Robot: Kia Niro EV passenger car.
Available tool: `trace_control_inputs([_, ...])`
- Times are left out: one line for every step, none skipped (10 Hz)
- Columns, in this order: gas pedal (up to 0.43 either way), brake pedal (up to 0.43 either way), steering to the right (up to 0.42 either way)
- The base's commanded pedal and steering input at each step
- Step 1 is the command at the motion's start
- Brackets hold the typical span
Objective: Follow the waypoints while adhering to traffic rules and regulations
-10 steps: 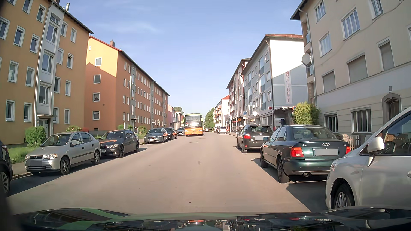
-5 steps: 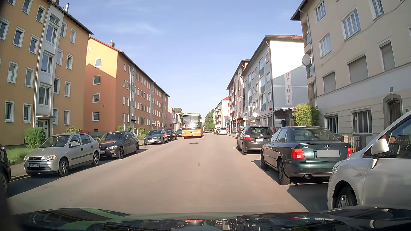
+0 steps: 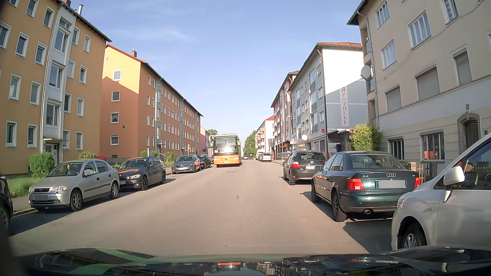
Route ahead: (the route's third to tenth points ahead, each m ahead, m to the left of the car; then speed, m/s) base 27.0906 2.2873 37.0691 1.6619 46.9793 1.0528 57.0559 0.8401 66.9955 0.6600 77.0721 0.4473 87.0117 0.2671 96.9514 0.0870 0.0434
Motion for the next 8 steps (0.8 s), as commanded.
trace_control_inputs([0.0, 0.329, -0.035])
trace_control_inputs([0.0, 0.329, -0.033])
trace_control_inputs([0.0, 0.329, -0.03])
trace_control_inputs([0.0, 0.329, -0.03])
trace_control_inputs([0.0, 0.329, -0.03])
trace_control_inputs([0.0, 0.329, -0.03])
trace_control_inputs([0.0, 0.329, -0.03])
trace_control_inputs([0.0, 0.329, -0.03])
